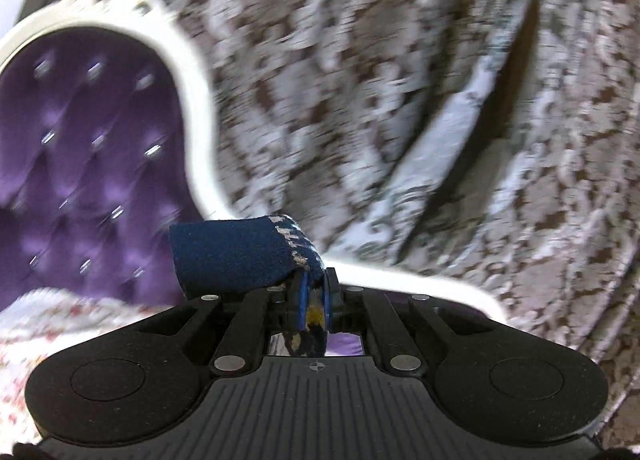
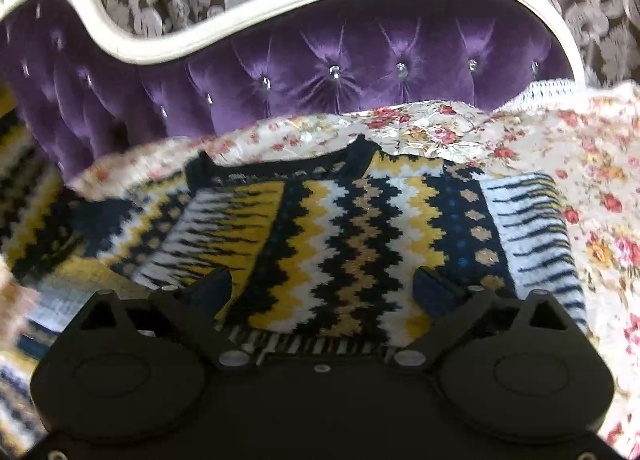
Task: Fold small clothes
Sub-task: 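Lift the sleeve with the left tool and fold it across the body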
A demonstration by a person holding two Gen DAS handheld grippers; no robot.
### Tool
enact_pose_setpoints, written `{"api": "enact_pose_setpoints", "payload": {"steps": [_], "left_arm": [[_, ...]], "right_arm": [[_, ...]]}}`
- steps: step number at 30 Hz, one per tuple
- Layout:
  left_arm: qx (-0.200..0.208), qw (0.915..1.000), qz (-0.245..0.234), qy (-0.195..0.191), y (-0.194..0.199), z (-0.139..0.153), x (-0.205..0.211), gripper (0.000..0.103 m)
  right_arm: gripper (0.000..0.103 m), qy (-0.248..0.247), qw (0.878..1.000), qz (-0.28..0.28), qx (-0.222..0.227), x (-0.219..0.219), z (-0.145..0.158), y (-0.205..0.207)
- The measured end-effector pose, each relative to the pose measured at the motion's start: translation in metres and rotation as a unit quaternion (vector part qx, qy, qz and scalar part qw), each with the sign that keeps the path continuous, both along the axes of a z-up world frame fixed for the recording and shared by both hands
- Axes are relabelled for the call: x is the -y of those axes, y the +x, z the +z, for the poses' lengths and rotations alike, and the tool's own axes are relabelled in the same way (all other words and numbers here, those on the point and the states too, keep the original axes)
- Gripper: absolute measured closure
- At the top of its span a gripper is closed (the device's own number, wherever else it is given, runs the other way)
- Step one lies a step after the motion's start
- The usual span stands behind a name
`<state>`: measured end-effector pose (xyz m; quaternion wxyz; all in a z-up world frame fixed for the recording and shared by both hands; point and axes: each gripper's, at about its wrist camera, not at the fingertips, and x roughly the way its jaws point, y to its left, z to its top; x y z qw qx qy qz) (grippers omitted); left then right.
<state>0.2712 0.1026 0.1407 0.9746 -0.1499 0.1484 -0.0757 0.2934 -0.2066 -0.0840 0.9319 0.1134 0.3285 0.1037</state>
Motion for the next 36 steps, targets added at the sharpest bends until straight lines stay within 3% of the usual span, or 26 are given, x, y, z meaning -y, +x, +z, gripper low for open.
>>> {"api": "enact_pose_setpoints", "payload": {"steps": [5, 10, 15, 21, 23, 25, 29, 33, 36], "left_arm": [[0.018, 0.9988, -0.045, 0.012, 0.005, 0.013, 0.045, 0.096], [0.01, 0.9951, -0.092, 0.036, 0.012, -0.009, 0.1, 0.096], [-0.035, 0.9888, -0.132, 0.061, 0.025, -0.067, 0.153, 0.096], [-0.11, 0.9752, -0.163, 0.1, 0.032, -0.151, 0.196, 0.094], [-0.139, 0.9686, -0.178, 0.103, 0.031, -0.172, 0.2, 0.086], [-0.153, 0.9629, -0.197, 0.104, 0.03, -0.184, 0.202, 0.068], [-0.153, 0.9558, -0.223, 0.115, 0.022, -0.189, 0.201, 0.057], [-0.122, 0.962, -0.216, 0.114, 0.012, -0.177, 0.182, 0.046], [-0.113, 0.9722, -0.171, 0.114, 0.009, -0.177, 0.159, 0.044]], "right_arm": [[0.005, 0.022, 0.999, 0.02, 0.022, 0.01, 0.018, -0.027], [0.005, 0.04, 0.998, 0.026, 0.031, 0.025, 0.026, -0.05], [0.005, 0.068, 0.997, 0.025, 0.022, 0.044, 0.024, -0.068], [0.005, 0.072, 0.997, 0.019, -0.001, 0.06, 0.014, -0.082], [0.005, 0.073, 0.997, 0.015, -0.008, 0.065, 0.01, -0.085], [0.005, 0.072, 0.997, 0.01, -0.013, 0.069, 0.006, -0.088], [0.005, 0.065, 0.998, 0.002, -0.022, 0.072, 0.002, -0.09], [0.005, 0.06, 0.998, -0.005, -0.023, 0.072, 0.002, -0.092], [0.005, 0.046, 0.999, -0.004, -0.02, 0.067, 0.005, -0.093]]}}
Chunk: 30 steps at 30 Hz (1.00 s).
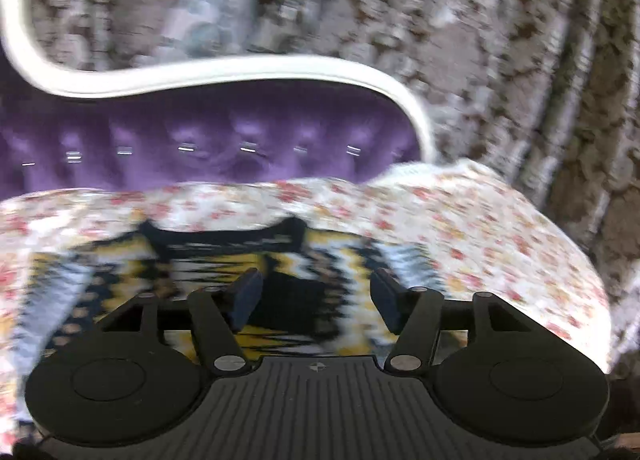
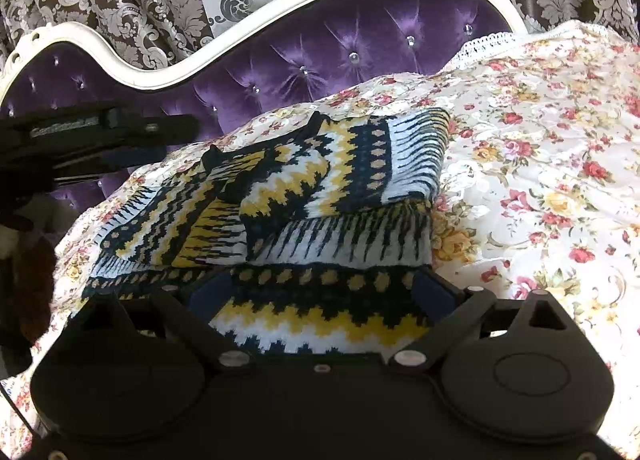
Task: Fold small clothes
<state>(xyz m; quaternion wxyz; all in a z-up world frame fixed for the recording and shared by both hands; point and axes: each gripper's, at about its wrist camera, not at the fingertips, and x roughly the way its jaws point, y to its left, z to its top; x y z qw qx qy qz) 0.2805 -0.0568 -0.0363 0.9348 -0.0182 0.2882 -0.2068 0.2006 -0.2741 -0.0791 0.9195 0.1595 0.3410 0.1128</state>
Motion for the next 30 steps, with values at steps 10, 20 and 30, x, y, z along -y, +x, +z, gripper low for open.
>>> {"api": "enact_pose_setpoints", "payload": {"steps": [10, 20, 30], "left_arm": [[-0.035, 0.9869, 0.148, 0.054, 0.022, -0.05, -0.079, 0.044], [-0.03, 0.9821, 0.166, 0.084, 0.017, -0.08, -0.099, 0.041], [-0.029, 0.9829, 0.17, 0.064, 0.018, -0.085, -0.103, 0.041]], "right_arm": [[0.005, -0.069, 0.997, 0.027, 0.02, -0.026, 0.015, 0.009], [0.006, -0.135, 0.989, 0.051, 0.029, -0.057, 0.018, 0.034], [0.006, -0.211, 0.975, 0.048, 0.04, -0.092, 0.009, 0.072]]}}
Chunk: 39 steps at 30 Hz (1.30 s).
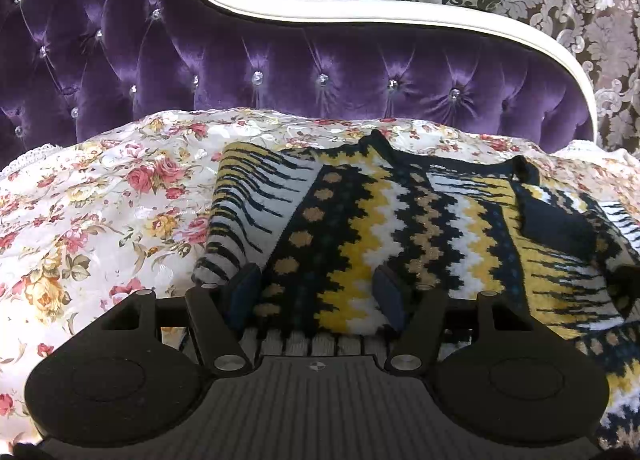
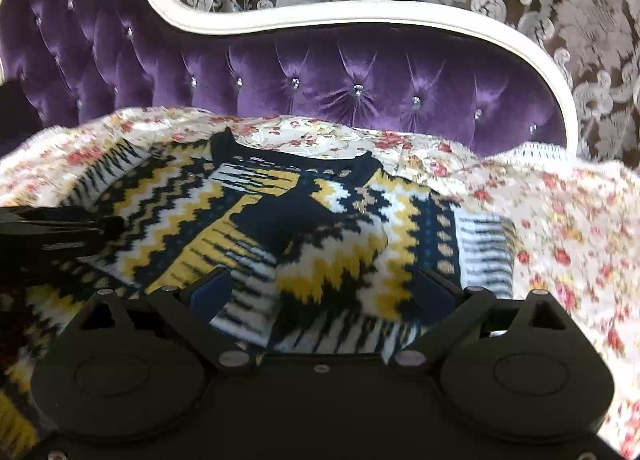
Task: Fold small clothes
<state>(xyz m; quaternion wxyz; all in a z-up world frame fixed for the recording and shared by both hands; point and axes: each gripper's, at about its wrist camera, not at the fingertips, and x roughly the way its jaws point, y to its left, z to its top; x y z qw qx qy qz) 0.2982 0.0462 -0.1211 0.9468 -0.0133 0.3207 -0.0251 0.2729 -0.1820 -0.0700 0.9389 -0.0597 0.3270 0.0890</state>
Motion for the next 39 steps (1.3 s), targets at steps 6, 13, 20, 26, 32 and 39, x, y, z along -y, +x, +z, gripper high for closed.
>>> {"api": "enact_pose_setpoints", "payload": {"steps": [6, 13, 20, 26, 32, 39], "left_arm": [[0.001, 1.0, 0.0, -0.005, -0.001, 0.0, -0.002, 0.041], [0.002, 1.0, 0.0, -0.001, -0.001, -0.001, -0.002, 0.041], [0.003, 1.0, -0.001, -0.002, -0.001, -0.001, -0.002, 0.041], [0.004, 1.0, -0.001, -0.003, -0.001, -0.001, -0.002, 0.041], [0.004, 1.0, 0.0, -0.003, -0.001, -0.001, -0.002, 0.041], [0.004, 1.0, 0.0, -0.003, -0.001, 0.0, -0.001, 0.041]], "right_arm": [[0.012, -0.044, 0.999, -0.022, -0.008, 0.007, -0.015, 0.022], [0.017, 0.046, 0.993, -0.106, -0.016, 0.081, -0.009, 0.016], [0.024, 0.133, 0.977, -0.164, -0.035, 0.133, -0.014, 0.006], [0.035, 0.182, 0.965, -0.187, -0.018, 0.156, -0.006, 0.002], [0.043, 0.118, 0.985, -0.124, -0.026, 0.122, -0.012, 0.008], [0.043, 0.101, 0.989, -0.106, -0.032, 0.111, -0.034, 0.008]]}}
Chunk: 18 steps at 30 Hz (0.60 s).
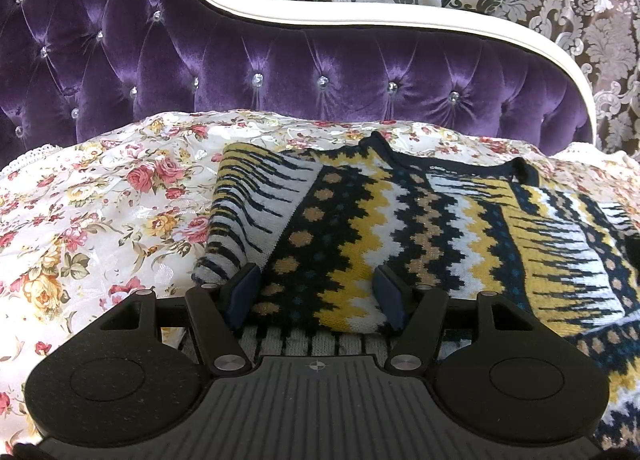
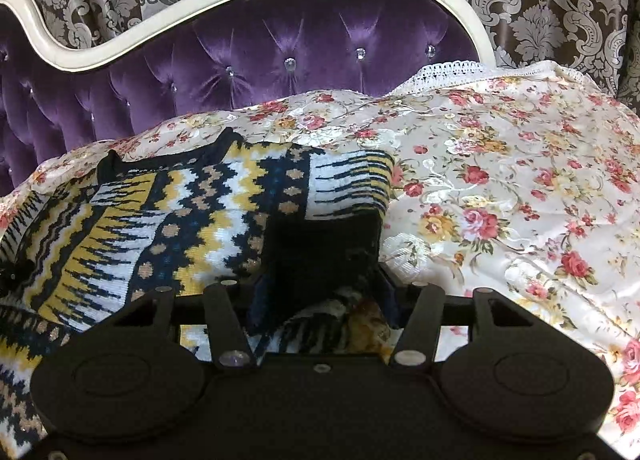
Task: Fold small clothes
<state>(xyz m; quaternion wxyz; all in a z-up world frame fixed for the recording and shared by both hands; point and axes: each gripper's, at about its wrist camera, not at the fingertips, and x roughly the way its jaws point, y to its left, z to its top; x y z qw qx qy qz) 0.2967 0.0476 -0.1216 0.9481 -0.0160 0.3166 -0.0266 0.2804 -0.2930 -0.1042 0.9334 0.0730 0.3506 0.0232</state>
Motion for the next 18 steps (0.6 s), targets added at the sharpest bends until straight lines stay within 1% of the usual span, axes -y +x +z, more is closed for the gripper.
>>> {"api": "enact_pose_setpoints", "payload": {"steps": [3, 7, 10, 13, 16, 18], "left_arm": [[-0.001, 1.0, 0.0, 0.002, 0.0, 0.0, 0.001, 0.041], [-0.005, 0.9999, -0.001, 0.011, 0.002, 0.002, 0.003, 0.041], [-0.014, 0.9998, -0.003, 0.016, 0.006, 0.004, 0.004, 0.04], [-0.028, 0.9992, -0.004, 0.029, 0.01, 0.009, 0.008, 0.041], [-0.037, 0.9991, 0.008, 0.02, 0.005, 0.014, 0.007, 0.04], [-0.041, 0.999, 0.007, 0.016, -0.005, 0.018, 0.007, 0.038]], "right_arm": [[0.042, 0.009, 1.0, 0.006, 0.009, 0.005, -0.003, -0.002], [0.042, 0.0, 1.0, 0.013, 0.022, 0.002, -0.005, -0.005], [0.042, -0.003, 1.0, 0.013, 0.021, 0.001, -0.005, -0.005], [0.042, -0.005, 1.0, 0.013, 0.022, 0.001, -0.005, -0.006], [0.041, 0.002, 1.0, 0.016, 0.006, 0.005, 0.0, -0.003], [0.03, 0.005, 1.0, 0.012, -0.014, 0.009, 0.005, -0.002]]}}
